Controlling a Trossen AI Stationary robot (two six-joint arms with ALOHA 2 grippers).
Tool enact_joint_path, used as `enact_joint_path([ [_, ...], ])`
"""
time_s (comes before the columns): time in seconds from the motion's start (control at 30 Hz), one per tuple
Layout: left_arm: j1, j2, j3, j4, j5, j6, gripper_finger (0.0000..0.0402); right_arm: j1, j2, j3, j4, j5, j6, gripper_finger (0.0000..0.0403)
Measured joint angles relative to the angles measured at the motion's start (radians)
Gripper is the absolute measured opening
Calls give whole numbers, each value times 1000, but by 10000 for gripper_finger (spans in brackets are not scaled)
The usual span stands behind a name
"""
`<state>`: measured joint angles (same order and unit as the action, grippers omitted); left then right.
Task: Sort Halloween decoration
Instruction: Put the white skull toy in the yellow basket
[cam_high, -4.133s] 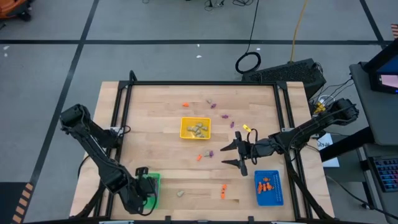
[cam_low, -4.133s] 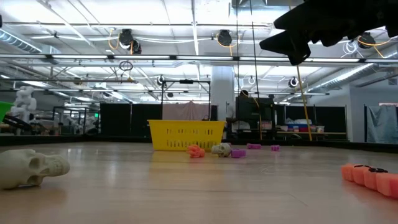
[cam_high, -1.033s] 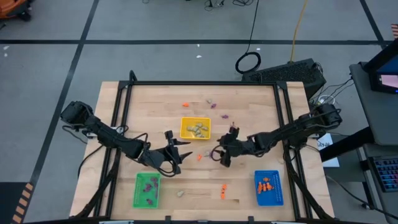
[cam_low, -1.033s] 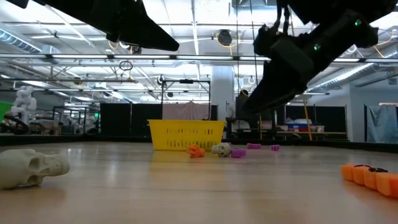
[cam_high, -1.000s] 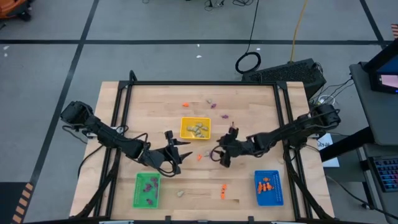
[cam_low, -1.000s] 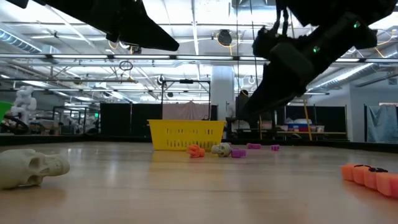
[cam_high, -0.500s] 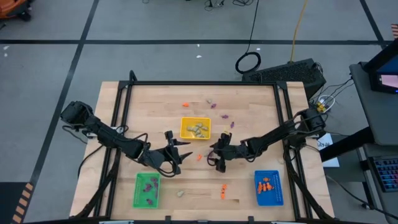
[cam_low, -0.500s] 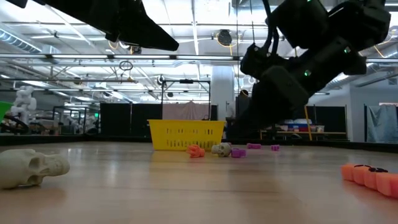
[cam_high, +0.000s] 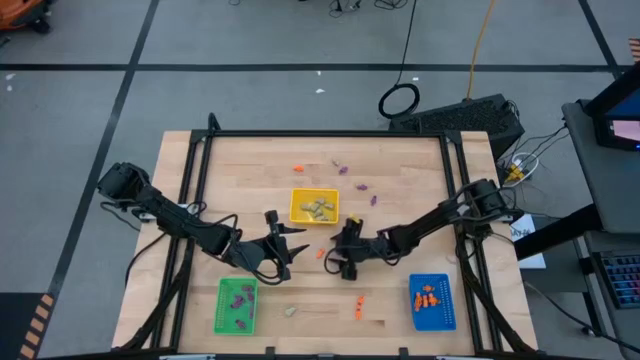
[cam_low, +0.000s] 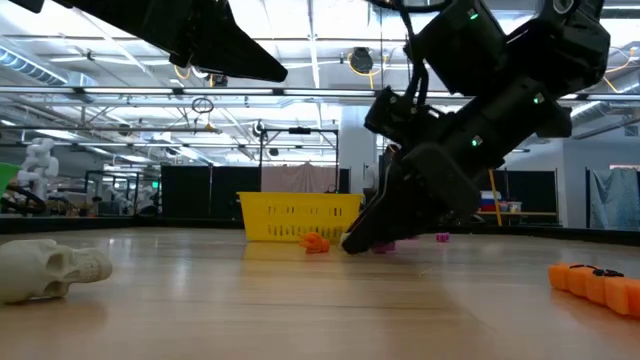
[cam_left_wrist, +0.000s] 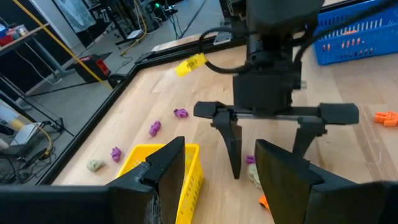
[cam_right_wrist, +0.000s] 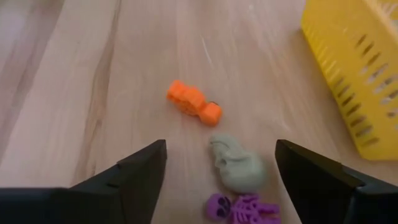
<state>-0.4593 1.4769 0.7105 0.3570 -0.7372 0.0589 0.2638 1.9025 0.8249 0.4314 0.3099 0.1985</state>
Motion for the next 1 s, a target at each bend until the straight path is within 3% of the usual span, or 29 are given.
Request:
enact_joint_path([
  [0.27, 0, 0, 0, -7, 0, 0, 192, 0, 13, 32, -75, 2, 32, 263],
  [1.0, 0, 0, 0, -8, 0, 0, 192, 0, 14, 31, -105, 2, 65, 96],
])
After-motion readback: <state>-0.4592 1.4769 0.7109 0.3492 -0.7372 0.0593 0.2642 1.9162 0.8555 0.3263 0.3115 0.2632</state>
